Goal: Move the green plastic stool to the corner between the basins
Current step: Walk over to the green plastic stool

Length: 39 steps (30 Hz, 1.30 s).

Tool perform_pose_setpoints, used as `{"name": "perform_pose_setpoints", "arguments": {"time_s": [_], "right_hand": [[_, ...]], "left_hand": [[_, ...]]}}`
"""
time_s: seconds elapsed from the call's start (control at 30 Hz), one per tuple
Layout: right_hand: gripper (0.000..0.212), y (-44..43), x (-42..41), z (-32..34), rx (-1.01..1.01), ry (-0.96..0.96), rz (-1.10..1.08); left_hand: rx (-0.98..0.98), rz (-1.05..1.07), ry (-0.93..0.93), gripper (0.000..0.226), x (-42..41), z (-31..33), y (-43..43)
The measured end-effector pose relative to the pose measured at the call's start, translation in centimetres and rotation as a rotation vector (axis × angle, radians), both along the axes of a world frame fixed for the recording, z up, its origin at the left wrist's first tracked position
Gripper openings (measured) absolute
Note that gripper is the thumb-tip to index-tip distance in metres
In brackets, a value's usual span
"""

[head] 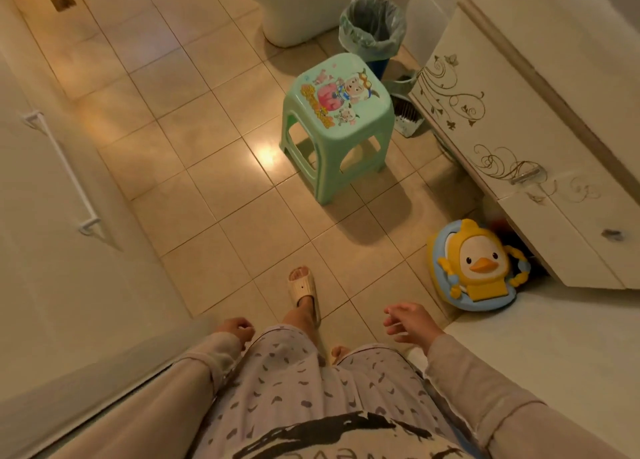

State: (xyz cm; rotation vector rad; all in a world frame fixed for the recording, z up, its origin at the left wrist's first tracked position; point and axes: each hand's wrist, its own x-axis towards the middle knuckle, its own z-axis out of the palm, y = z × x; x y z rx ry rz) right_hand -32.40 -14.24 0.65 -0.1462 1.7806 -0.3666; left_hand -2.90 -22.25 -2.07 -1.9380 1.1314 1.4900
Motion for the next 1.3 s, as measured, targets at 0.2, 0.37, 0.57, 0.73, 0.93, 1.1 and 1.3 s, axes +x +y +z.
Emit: {"name": "perform_pose_setpoints", "arguments": {"time_s": [0.2,0.37,0.57,0.73,0.93,1.1,1.3], "right_hand": [[0.009,-2.4,-2.4,-0.7,0.108,0.063,-0.063],[0.007,-4.3,-4.5,-0.3,0.165,0.065,-0.155],[0.015,-10.4,-7.0,-0.5,0.14,0.079,-0.106],[0.012,-18.1,-10.4,-0.8,0.056,0.074,0.03],[0.025,-27.0,-15.1,-0.7,-0.004,0.072,0.162],[0.021,-31.1,-17.8,-0.6,-0.031,0.058,0.213],[0.024,-33.2,-19.0,-1.6,0.013,0.061,0.248]], "left_hand": [[-0.125,-0.051,0.103,0.031,-5.0,2.4,-11.5],[-0.199,-0.054,0.227,0.031,-9.6,4.3,-17.7],[-0.169,-0.026,0.213,0.031,-11.7,3.7,-21.0],[-0.076,0.102,0.09,0.021,-11.5,2.2,-21.8],[0.037,0.189,-0.032,0.025,-12.6,1.3,-22.4],[0.019,0.266,-0.003,0.025,-15.3,1.2,-24.7],[0.01,0.253,0.033,0.008,-18.3,0.0,-29.0]]}}
